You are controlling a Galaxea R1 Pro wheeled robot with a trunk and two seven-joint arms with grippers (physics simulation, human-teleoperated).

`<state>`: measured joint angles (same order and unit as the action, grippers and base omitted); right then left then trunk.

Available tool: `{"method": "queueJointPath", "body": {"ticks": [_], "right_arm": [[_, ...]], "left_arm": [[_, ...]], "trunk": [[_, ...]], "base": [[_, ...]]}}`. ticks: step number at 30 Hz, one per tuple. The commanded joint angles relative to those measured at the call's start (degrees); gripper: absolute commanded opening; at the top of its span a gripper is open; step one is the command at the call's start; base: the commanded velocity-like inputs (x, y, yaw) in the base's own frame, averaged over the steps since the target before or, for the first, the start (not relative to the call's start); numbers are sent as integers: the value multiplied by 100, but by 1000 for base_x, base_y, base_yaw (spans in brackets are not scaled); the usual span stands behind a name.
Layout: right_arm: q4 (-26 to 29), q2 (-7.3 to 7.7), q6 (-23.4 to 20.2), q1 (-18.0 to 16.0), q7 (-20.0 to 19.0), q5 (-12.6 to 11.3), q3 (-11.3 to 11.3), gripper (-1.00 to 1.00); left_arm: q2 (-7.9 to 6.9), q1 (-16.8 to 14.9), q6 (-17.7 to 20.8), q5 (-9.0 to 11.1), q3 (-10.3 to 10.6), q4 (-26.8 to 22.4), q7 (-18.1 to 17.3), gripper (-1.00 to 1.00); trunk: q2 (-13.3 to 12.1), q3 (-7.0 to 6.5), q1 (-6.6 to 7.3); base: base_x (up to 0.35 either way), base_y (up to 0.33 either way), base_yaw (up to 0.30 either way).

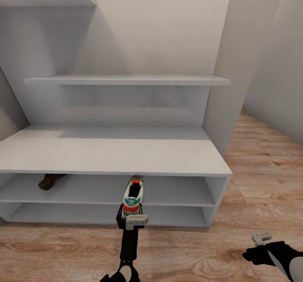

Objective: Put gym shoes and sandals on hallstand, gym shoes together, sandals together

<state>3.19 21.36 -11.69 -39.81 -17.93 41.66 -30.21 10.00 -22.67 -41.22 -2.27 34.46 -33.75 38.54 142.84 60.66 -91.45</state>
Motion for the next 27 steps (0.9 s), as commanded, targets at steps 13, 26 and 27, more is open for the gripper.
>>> {"method": "queueJointPath", "body": {"ticks": [13,26,27], "right_arm": [[3,0,0,1,0,0,1,100],[5,0,0,0,0,0,2,100],[5,0,0,0,0,0,2,100]], "left_arm": [[0,0,0,-1,-1,0,-4,-100],[0,0,0,-1,-4,2,-4,-100],[0,0,0,-1,-7,3,-4,-100]], "trunk": [[0,0,0],[0,0,0],[0,0,0]], "base": [[25,0,0],[2,0,0],[0,0,0]]}}
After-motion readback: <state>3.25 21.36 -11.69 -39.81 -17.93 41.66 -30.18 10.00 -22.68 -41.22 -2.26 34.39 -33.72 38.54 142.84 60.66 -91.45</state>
